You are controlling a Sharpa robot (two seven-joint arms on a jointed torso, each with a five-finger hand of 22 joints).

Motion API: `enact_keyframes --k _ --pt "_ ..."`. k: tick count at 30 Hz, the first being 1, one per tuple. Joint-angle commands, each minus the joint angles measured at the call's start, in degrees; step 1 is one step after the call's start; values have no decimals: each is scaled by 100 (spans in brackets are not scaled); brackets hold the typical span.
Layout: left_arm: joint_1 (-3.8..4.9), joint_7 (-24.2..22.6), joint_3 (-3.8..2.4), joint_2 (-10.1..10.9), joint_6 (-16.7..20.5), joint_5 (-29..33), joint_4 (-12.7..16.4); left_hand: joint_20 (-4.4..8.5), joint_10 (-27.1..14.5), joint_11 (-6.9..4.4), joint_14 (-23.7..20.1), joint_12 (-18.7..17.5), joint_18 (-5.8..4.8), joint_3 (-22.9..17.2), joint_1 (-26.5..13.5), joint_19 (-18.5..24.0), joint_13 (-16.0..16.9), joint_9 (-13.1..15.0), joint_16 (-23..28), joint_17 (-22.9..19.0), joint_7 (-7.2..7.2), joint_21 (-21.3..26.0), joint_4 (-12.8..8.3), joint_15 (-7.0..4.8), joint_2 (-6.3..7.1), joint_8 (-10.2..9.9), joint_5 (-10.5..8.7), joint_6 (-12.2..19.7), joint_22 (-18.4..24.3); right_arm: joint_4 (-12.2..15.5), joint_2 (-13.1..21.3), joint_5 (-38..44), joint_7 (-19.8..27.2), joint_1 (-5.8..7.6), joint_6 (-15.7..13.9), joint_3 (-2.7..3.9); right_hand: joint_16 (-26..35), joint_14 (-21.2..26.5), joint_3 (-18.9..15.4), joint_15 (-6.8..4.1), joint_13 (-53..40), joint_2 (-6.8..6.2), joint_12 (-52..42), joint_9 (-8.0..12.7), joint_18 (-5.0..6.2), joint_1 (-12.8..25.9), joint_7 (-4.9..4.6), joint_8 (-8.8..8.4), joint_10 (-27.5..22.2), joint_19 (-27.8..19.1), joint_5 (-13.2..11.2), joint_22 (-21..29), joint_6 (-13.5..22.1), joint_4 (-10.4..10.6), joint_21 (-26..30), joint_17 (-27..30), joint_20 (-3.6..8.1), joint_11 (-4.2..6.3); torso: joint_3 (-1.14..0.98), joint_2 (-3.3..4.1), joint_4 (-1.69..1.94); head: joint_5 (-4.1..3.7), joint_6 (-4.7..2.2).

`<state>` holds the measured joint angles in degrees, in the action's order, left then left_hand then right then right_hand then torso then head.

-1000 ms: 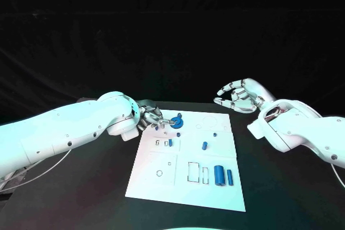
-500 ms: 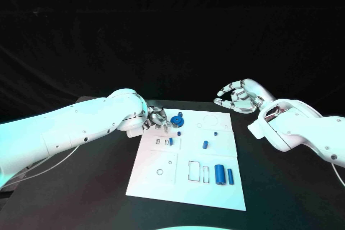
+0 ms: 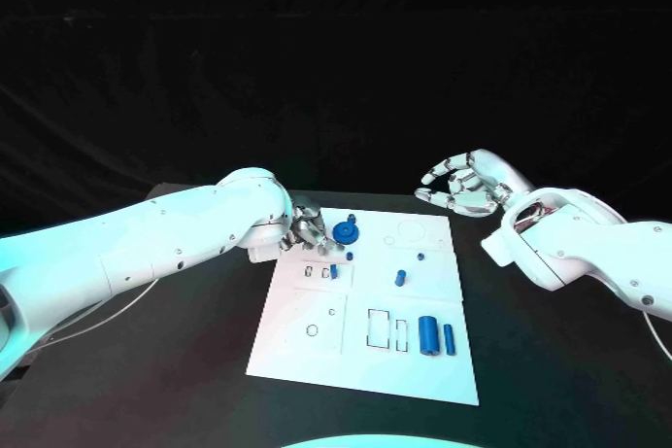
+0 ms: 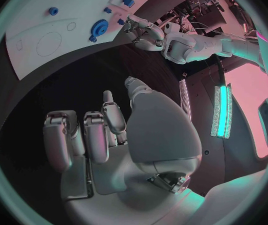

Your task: Assemble the parts on the task board

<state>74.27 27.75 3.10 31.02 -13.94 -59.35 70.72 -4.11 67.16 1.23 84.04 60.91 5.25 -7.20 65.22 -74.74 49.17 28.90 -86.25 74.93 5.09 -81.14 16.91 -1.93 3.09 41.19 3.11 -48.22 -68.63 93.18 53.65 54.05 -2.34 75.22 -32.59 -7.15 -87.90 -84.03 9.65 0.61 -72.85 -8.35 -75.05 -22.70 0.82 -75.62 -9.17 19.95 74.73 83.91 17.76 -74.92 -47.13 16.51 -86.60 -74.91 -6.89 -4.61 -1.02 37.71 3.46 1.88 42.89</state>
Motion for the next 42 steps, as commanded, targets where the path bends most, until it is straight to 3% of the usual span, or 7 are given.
enact_keyframes --k 1,16,42 --pt "13 32 1 -36 -361 -98 -19 2 -51 1 353 35 -71 18 0 -29 13 12 -26 875 14 -36 -7 -13 -54 39 -14 41 -13 -2 -12 87 -24 -4 86 -1 31 -442 34 -33 5 24 26 -6 25 24 7 25 -26 350 19 -1241 -8 15 18 -841 46 21 -5 -3 20 -5 13" --pt "-92 222 33 -172 -317 96 -103 0 -38 0 371 59 -77 11 10 -47 45 22 -52 922 13 -50 -7 -12 -68 47 -14 41 -44 -23 -40 87 -31 -15 99 -3 34 -440 33 -33 6 29 26 -6 26 36 7 28 -26 345 26 -1236 -7 18 25 -835 46 21 -1 -5 45 -60 43" --pt "-177 279 44 -293 -292 204 -181 -3 0 -9 391 122 -86 -25 39 -76 120 65 -82 973 1 -81 -7 -18 -114 88 -12 25 -103 -68 -102 88 -37 -41 122 -7 34 -440 36 -33 1 38 22 -6 26 50 8 35 -21 346 43 -1237 -7 18 24 -835 47 21 -7 -15 83 -103 95"
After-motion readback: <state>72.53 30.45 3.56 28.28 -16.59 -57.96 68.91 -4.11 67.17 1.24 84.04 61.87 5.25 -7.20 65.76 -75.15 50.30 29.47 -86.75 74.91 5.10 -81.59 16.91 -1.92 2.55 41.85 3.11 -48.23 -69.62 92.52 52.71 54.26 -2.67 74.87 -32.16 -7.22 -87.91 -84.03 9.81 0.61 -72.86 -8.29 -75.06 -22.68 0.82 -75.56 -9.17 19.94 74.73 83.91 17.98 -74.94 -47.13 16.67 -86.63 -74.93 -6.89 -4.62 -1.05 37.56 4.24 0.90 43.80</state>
